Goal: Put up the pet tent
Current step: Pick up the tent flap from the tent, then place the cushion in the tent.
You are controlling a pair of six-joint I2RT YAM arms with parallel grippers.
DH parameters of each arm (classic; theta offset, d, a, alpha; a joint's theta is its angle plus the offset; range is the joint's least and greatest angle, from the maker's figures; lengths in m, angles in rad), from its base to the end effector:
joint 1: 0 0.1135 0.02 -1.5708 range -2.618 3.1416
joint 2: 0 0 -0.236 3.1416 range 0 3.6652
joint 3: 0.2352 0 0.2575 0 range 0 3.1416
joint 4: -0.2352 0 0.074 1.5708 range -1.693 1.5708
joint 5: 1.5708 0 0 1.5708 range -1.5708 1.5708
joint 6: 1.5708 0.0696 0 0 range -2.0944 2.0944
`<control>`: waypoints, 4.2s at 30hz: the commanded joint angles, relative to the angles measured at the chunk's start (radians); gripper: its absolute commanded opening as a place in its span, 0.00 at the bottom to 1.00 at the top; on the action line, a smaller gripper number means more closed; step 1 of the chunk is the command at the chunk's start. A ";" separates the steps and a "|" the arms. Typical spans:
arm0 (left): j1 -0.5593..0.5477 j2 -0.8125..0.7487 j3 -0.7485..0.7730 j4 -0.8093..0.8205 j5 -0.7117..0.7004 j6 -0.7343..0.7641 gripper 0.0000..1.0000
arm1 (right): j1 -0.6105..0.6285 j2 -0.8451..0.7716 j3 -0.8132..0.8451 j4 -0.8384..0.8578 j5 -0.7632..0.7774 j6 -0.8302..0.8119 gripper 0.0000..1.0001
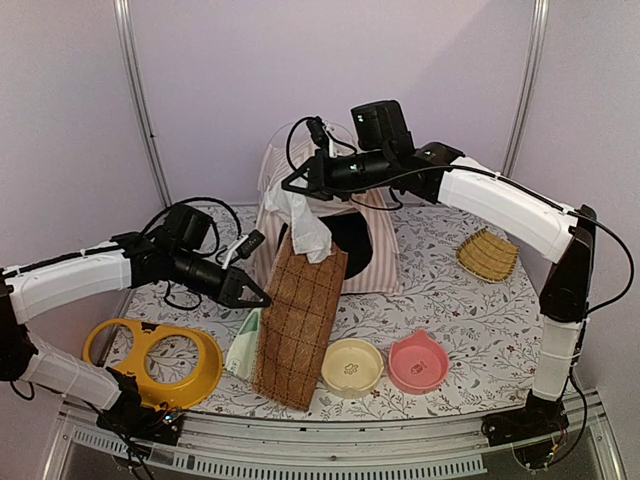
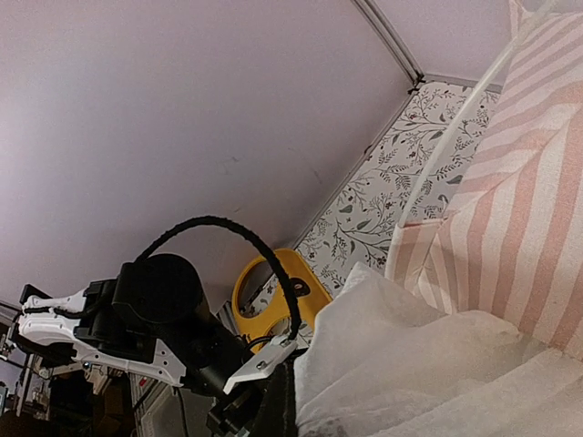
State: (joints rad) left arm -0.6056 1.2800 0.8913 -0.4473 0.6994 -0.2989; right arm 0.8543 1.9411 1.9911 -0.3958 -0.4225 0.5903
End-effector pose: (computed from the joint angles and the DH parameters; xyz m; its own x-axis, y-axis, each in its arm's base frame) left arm 0.2147 -0.2031 0.2058 -0.8157 0.2907 -0.5001 0.5758 0.4908 -0.6539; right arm 0.2949 0.3821 0.3594 -0.7088 -0.0409 -0.7042 -0.6580 0.3982 0.6391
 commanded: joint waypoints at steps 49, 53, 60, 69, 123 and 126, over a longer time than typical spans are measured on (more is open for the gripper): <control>-0.011 0.363 0.543 0.071 -0.634 -0.020 0.04 | 0.098 -0.073 -0.267 0.104 -0.066 0.044 0.00; -0.013 0.426 0.529 0.061 -0.709 -0.019 0.25 | 0.101 -0.079 -0.276 0.100 -0.062 0.039 0.00; -0.020 0.340 0.455 0.173 -0.712 -0.047 0.64 | 0.093 -0.074 -0.280 0.100 -0.037 0.036 0.00; -0.035 0.114 0.288 0.152 -0.689 -0.052 0.74 | 0.052 -0.092 -0.318 0.141 -0.021 0.056 0.00; -0.266 0.214 -0.027 0.663 -1.159 -0.462 0.00 | 0.098 -0.030 -0.192 0.062 -0.032 0.024 0.00; -0.265 0.258 0.016 0.661 -1.229 -0.442 0.00 | 0.112 -0.030 -0.196 0.061 -0.043 0.026 0.00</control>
State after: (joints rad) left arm -0.8894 1.4952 0.8379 0.1410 -0.3695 -0.7925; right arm 0.9390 1.9018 1.7924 -0.3351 -0.4480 0.6304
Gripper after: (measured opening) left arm 0.006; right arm 0.009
